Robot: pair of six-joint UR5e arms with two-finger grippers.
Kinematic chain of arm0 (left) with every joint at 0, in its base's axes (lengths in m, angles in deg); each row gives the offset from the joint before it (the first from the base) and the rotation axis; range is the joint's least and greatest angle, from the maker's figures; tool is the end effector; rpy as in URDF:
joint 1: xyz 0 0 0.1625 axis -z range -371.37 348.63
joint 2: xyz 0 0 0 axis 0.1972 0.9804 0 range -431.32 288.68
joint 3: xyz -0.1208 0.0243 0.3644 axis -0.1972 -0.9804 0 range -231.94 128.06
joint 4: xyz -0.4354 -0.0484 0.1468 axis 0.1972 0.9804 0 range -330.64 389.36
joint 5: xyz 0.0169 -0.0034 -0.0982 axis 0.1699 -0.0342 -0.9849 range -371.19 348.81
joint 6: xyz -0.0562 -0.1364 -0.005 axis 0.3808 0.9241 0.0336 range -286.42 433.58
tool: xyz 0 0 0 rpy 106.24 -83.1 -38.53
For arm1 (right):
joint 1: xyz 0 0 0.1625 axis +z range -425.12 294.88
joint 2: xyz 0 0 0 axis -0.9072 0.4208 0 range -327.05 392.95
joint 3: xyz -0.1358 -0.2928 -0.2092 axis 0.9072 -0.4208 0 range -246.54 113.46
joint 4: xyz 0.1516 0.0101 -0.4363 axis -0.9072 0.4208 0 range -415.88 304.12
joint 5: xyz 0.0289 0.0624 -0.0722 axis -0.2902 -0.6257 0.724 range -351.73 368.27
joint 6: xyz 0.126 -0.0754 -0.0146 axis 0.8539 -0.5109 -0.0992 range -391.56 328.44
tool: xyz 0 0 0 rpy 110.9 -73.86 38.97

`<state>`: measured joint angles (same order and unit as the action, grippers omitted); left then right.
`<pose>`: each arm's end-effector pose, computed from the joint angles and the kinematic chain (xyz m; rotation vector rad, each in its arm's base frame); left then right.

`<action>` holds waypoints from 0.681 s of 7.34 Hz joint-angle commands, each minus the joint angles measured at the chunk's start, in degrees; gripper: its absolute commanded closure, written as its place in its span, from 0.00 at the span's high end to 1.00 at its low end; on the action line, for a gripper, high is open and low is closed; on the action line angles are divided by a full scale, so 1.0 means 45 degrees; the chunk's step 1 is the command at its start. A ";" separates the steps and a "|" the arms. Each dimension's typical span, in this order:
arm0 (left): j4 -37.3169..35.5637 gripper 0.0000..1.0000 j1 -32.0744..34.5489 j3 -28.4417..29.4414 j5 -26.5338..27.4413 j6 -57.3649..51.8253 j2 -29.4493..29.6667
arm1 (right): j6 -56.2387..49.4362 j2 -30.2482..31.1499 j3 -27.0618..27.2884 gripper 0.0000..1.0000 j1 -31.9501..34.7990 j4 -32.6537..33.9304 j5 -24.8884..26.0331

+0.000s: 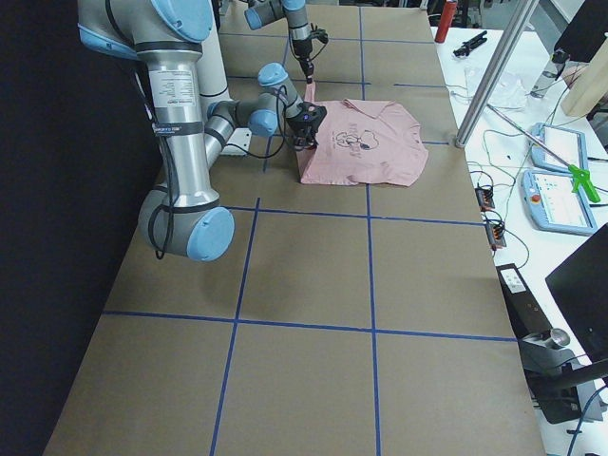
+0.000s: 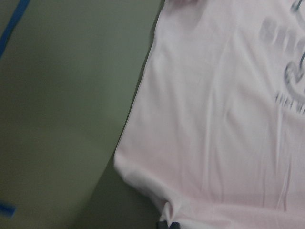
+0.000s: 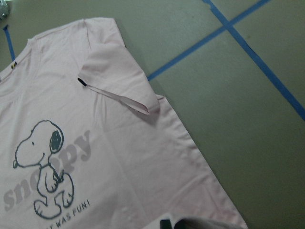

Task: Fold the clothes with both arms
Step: 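Lift the hem with both grippers and fold it toward the collar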

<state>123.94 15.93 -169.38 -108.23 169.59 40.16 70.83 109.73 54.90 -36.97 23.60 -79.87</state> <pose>0.4879 -0.3815 0.1939 0.0609 0.9474 -0.4803 -0.4468 -0.3956 0.2284 0.1650 -0.9694 0.6666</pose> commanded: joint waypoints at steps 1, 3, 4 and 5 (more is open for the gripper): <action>0.0907 0.00 0.1932 0.3135 0.0003 -0.1256 0.1781 | -0.1634 -0.2850 -0.3533 0.00 0.1962 0.0150 -0.0687; 0.2085 0.00 0.3358 0.4572 0.0081 -0.2559 0.2216 | -0.3057 -0.4108 -0.5690 0.00 0.3445 0.0111 -0.1171; 0.2067 0.00 0.3694 0.4613 0.0100 -0.2664 0.2430 | -0.3471 -0.4615 -0.6162 0.00 0.4052 0.0130 -0.1774; 0.2106 0.00 0.3949 0.4672 0.0101 -0.2704 0.2606 | -0.3553 -0.5200 -0.6882 0.00 0.4252 0.0131 -0.1916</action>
<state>132.99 31.83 -149.07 -107.84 158.29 50.83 56.34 89.47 27.79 -20.00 24.16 -86.88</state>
